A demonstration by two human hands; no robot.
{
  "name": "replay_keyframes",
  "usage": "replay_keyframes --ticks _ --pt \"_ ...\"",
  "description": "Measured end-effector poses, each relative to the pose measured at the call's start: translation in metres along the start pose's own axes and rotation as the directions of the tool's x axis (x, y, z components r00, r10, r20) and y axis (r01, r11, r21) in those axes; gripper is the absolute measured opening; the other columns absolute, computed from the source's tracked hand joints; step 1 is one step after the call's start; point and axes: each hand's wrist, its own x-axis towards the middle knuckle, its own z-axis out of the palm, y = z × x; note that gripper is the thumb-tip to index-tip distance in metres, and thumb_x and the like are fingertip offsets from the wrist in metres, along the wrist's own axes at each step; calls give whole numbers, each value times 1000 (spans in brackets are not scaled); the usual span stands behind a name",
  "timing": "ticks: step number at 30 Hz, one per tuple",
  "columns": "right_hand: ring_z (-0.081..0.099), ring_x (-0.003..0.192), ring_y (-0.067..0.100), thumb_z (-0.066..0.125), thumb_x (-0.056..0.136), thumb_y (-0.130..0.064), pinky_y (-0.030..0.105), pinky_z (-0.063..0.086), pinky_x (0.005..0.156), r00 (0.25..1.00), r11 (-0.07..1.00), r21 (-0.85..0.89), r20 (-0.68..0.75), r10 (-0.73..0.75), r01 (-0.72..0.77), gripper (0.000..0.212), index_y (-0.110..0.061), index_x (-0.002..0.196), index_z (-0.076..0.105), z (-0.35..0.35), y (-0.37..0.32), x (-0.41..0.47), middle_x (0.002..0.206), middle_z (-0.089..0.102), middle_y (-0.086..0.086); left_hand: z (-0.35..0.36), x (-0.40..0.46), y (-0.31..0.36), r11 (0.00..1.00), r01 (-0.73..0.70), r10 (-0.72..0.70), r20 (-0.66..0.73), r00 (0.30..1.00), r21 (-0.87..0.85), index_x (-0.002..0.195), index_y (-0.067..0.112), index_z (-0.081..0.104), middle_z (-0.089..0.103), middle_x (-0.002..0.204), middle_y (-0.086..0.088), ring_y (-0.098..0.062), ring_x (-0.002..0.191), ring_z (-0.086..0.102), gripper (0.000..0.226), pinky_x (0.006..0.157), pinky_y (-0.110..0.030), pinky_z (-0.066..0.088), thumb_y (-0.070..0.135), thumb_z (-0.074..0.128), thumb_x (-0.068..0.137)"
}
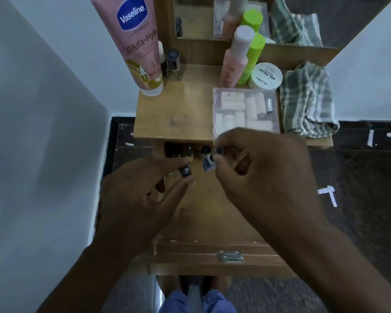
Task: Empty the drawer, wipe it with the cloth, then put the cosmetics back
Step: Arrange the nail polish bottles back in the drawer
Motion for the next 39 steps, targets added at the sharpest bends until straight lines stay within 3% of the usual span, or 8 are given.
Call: replay_keyframes --ticks 3,8,12,16,22,27,36,39 --pt "64 62 1 79 87 -19 21 56 58 999 999 -22 23 45 -44 9 -24 94 77 21 18 -12 82 75 -10 12 -8 4 981 -138 146 -47 988 134 109 23 81 71 86 14 -6 71 61 24 75 -11 39 34 81 87" --pt "71 77 10 70 92 -22 36 62 68 991 996 -56 106 77 -72 10 -23 101 75 47 48 -16 90 75 -6 47 -6 -7 986 -136 142 -56 988 101 108 21 77 78 96 -11 -17 92 64 18 88 -32 47 29 70 93" --pt "71 77 10 68 93 -17 35 62 68 995 997 -31 70 66 -64 12 -20 100 77 63 63 -14 90 76 -4 63 3 -16 993 -74 73 13 997 87 114 23 75 76 108 -3 -29 96 68 23 88 -45 54 37 66 97" --pt "71 77 13 63 92 -15 37 60 68 994 996 8 60 87 -88 16 -19 99 77 76 73 -10 90 77 -3 68 9 -10 975 -11 15 -17 1000 223 110 22 80 77 103 4 -27 94 62 22 77 -41 49 27 79 89" --pt "71 81 15 60 91 -16 39 60 75 991 995 10 91 95 -97 20 -24 97 77 89 74 -5 91 76 -5 75 10 -5 963 6 3 -33 999 269 105 25 79 75 88 5 -24 87 53 16 65 -39 45 27 77 89" --pt "71 80 16 64 89 -10 37 60 72 992 997 -3 92 82 -82 19 -21 95 78 90 68 -3 88 76 -3 78 11 -9 962 28 -20 -32 999 272 104 24 80 76 90 3 -22 88 52 15 66 -34 40 30 75 91" --pt "68 79 13 65 91 -17 37 58 72 987 997 -34 142 76 -72 9 -21 94 73 83 64 -4 89 72 -5 72 12 -4 975 14 -15 3 1000 221 109 22 77 76 99 4 -25 92 56 25 71 -43 48 39 68 92" --pt "68 80 16 65 91 -16 40 59 72 995 999 -31 94 42 -39 11 -18 97 74 65 53 -4 90 73 -2 62 10 1 982 -13 16 -13 1000 191 113 21 78 76 107 7 -24 93 58 25 76 -41 48 29 72 90"
